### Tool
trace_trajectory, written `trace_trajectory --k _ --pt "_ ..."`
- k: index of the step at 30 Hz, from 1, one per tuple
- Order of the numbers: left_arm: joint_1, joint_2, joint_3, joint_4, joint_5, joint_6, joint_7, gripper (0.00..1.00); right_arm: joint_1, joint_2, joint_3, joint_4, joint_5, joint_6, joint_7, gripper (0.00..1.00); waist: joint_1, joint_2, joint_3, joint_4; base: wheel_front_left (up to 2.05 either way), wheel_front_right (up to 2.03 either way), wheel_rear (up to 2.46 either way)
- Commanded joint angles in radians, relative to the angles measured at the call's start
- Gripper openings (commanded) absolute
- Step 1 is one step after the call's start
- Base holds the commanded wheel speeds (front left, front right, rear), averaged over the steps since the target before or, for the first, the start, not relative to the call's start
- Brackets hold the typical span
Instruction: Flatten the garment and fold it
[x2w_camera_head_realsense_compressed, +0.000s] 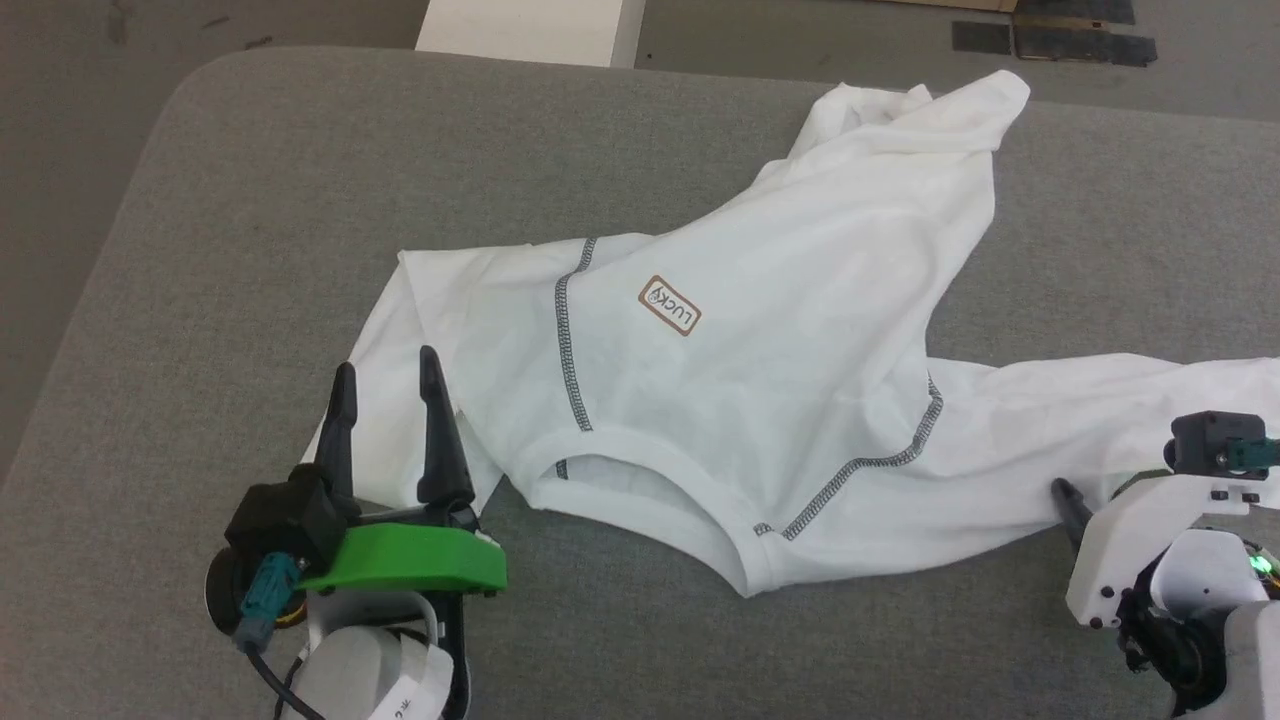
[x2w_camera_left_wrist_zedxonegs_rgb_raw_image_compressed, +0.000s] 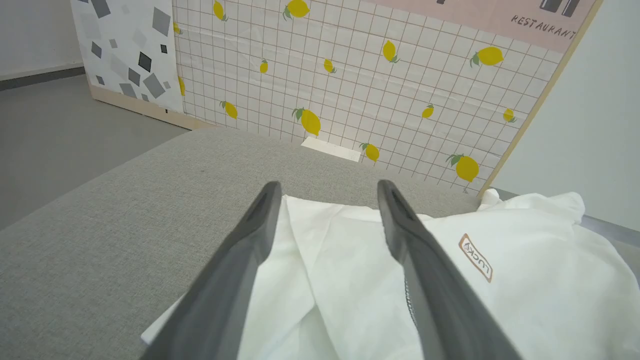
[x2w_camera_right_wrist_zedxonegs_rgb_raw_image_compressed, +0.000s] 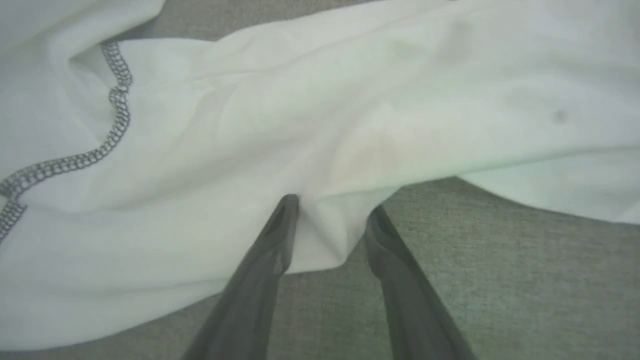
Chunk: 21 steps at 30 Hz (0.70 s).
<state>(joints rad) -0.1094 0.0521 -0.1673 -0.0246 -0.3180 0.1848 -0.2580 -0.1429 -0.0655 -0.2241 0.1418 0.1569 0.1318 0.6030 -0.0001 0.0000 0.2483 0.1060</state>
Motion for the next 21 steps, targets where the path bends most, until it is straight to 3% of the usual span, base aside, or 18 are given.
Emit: trace_trajectory --k 1,7,15,21 --pt "-0.013 -0.002 0.001 -0.003 -0.004 0.005 -0.004 1.00 0.011 0.015 0.004 0.019 -0.018 -0.001 0.019 0.00 0.0001 0.0000 0.001 0.003 0.00 0.00 0.00" --pt "-0.010 -0.002 0.003 -0.002 -0.007 0.008 -0.004 1.00 0.016 -0.015 -0.125 -0.051 -0.105 -0.001 0.010 0.00 0.0001 0.0000 -0.010 0.003 0.00 0.00 0.00" --pt "0.000 -0.002 0.010 0.002 -0.003 0.002 -0.004 1.00 0.010 -0.166 -0.343 -0.019 -0.173 -0.001 -0.011 0.00 0.0001 0.0000 -0.030 -0.001 0.00 0.00 0.00" --pt "0.005 -0.002 0.017 0.011 0.007 -0.009 -0.004 1.00 -0.030 -0.195 -0.353 0.057 -0.177 -0.001 -0.066 0.00 0.0001 0.0000 -0.041 -0.016 0.00 0.00 0.00"
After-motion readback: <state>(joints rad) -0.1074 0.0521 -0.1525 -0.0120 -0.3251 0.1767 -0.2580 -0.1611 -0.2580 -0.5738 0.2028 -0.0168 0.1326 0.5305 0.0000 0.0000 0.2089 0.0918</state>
